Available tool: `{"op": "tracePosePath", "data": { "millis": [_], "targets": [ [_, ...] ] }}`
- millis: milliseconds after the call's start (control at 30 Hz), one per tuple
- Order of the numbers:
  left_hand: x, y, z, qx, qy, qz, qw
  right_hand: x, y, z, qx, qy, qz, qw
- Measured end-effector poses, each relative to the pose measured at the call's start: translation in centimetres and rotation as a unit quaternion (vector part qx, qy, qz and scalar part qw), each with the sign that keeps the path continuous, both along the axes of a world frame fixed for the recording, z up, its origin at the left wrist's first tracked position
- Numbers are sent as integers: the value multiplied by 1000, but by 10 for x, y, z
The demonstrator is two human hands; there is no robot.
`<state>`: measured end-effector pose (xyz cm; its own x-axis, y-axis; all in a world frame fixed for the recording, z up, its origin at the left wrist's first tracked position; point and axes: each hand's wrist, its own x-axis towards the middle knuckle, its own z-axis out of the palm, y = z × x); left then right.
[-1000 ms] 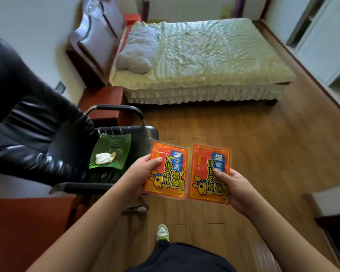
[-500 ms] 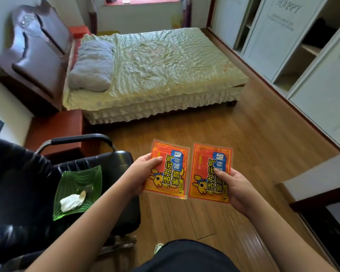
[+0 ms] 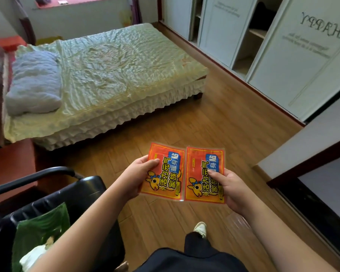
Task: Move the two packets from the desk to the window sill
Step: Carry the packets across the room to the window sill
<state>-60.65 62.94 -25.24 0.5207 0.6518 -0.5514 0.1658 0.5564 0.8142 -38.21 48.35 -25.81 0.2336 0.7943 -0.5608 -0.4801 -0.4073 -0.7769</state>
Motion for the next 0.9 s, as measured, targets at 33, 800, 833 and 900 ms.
{"op": "tracePosePath", "data": {
  "millis": [33,800,833,900],
  "targets": [
    [14,5,0,0,-1,1,1000,12,4,-3,-1,-3,-6,1000],
    [245,132,5,-16,-7,-7,1000,233,117,-2,-14,39,-51,998],
    [252,142,4,-17,-7,-12,1000,238,126,-2,-16,36,-51,998],
    [268,165,0,-18,-6,-25,1000,251,147,-3,-20,25,-55,998]
  ]
}}
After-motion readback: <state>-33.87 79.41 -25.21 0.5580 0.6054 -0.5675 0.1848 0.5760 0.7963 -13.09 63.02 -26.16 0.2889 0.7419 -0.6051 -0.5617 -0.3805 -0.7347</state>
